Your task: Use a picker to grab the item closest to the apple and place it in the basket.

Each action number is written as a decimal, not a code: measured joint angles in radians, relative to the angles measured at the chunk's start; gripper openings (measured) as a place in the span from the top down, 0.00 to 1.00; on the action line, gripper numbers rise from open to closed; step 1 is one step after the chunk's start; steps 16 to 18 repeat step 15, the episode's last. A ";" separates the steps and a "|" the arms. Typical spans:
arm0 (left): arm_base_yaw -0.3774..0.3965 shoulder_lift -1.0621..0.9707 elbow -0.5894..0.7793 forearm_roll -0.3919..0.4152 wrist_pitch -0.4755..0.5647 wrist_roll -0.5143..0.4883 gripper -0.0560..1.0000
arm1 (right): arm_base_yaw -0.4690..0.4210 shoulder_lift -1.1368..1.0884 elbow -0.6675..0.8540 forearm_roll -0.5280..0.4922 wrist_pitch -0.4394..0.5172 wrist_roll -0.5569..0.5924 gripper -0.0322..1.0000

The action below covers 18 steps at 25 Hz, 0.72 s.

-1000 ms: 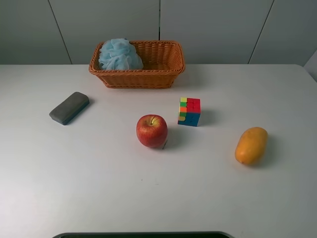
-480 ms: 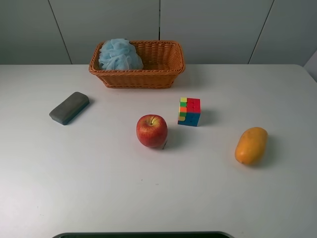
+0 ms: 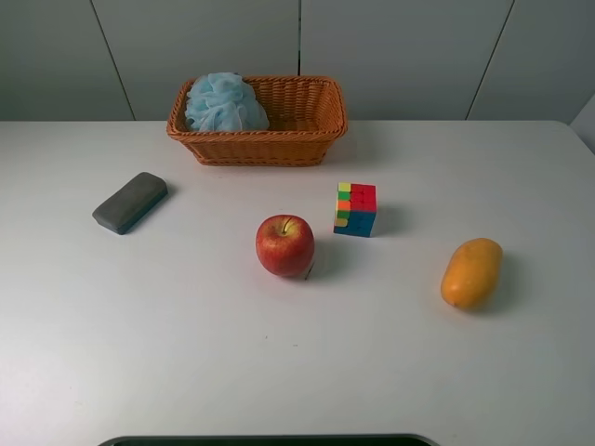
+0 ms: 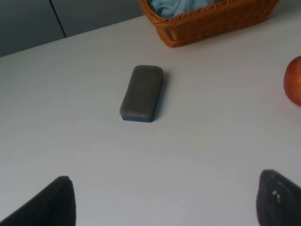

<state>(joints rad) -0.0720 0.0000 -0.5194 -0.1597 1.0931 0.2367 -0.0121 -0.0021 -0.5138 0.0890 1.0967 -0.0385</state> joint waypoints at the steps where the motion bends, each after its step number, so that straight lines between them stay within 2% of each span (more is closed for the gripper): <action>1: 0.000 0.000 0.000 0.000 0.000 0.000 0.25 | 0.000 0.000 0.000 0.000 0.000 0.000 0.36; 18: 0.000 0.000 0.000 -0.001 0.000 0.000 0.25 | 0.000 0.000 0.000 0.000 0.000 0.002 0.36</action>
